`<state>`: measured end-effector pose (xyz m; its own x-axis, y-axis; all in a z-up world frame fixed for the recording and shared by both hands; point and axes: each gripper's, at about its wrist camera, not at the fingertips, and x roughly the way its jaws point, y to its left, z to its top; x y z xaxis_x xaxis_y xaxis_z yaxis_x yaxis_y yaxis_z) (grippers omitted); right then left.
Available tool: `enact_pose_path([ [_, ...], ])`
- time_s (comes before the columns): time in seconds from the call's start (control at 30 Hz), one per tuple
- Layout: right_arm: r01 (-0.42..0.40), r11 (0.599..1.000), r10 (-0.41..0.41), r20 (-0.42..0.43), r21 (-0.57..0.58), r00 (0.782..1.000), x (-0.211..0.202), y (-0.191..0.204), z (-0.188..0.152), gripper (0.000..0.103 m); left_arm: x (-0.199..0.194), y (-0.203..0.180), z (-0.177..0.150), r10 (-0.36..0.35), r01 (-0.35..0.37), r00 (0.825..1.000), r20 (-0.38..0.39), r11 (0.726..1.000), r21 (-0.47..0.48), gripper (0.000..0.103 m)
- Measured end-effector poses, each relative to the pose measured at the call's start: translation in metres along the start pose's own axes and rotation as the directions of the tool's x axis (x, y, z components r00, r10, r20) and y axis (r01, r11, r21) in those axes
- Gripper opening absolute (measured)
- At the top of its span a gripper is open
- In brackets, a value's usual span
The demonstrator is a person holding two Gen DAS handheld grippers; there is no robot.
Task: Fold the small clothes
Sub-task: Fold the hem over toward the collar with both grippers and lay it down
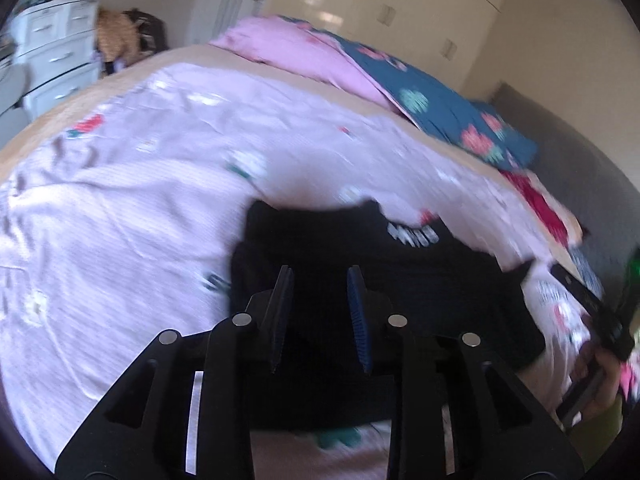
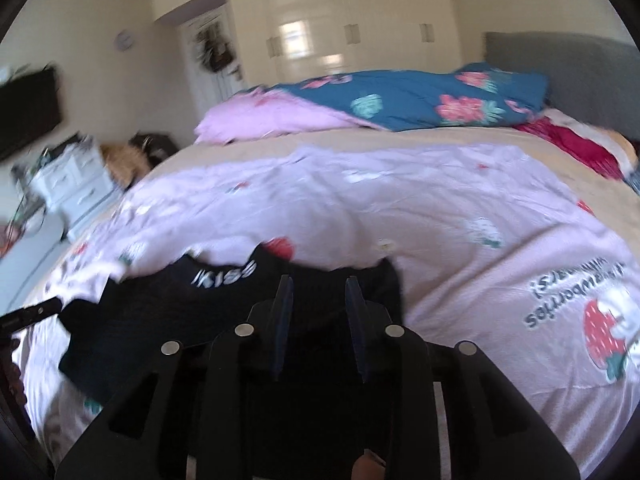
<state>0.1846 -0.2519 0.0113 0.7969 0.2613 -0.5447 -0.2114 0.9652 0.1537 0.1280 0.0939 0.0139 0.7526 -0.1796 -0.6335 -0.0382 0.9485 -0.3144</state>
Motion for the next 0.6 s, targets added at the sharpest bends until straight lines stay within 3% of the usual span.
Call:
enact_pose_path([
  [0.13,-0.024,0.998,0.02,-0.064,-0.057,0.998,0.011,0.017,-0.01,0.022,0.019,-0.036,-0.019,-0.061,0.069,0.994,-0.089,0.993,0.1,0.02],
  [0.37,-0.048,0.983,0.012,-0.197,-0.179,0.98,0.024,0.038,-0.038,0.022,0.039,-0.053,-0.036,-0.007,0.042,0.986,-0.167,0.978,0.206,0.022],
  [0.43,-0.05,0.982,0.008,-0.222,-0.183,0.975,0.029,0.039,-0.043,0.022,0.042,-0.054,-0.039,0.037,0.011,0.982,-0.184,0.967,0.255,0.032],
  [0.47,-0.048,0.981,0.003,-0.236,-0.186,0.972,0.032,0.04,-0.045,0.022,0.042,-0.054,-0.04,0.057,-0.007,0.983,-0.177,0.963,0.27,0.032],
  [0.6,-0.038,0.981,-0.014,-0.264,-0.19,0.964,0.042,0.042,-0.051,0.022,0.049,-0.046,-0.041,0.092,-0.037,0.977,-0.195,0.963,0.267,0.032],
])
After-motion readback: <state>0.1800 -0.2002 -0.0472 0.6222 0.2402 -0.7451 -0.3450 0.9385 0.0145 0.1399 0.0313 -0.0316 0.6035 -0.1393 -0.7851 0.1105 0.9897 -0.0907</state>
